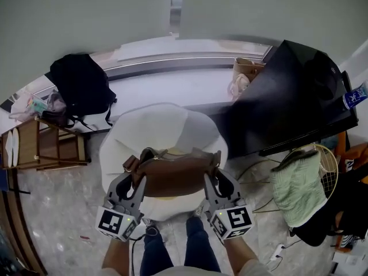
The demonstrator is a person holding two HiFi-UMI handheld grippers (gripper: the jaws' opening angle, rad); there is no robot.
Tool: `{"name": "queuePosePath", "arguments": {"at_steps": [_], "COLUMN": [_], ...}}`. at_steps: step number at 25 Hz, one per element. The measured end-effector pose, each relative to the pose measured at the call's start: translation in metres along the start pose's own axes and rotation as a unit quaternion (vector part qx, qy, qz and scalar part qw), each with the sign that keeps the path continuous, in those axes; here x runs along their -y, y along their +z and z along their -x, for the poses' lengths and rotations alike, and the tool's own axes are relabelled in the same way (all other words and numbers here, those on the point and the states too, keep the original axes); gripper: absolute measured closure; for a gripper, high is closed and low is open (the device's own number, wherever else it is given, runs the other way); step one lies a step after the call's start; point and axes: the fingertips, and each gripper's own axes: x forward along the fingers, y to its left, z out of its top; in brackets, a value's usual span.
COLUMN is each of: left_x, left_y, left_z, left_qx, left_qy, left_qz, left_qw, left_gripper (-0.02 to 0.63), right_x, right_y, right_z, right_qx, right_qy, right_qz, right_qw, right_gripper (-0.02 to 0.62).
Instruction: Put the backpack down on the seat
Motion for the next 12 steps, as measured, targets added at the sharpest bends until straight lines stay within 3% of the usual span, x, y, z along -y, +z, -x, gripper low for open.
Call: {"name": "queuePosePath", "arguments": {"at_steps": [12], "left_x": [-0.025], "left_y": [-0.066], "left_z": [-0.051], "left_qx": [-0.023], "left_qy": [0.003], "left_qz": [0.003], "left_qw": [0.9997], "left_gripper": [0.500], "right_x": [0.034], "right_y": [-0.066], "right_z": [-0.052], "right_qx": [-0.028], "right_qy": [-0.007], "right_qz": [-0.016], "right_qw": [0.999], "right_gripper": [0.468]}}
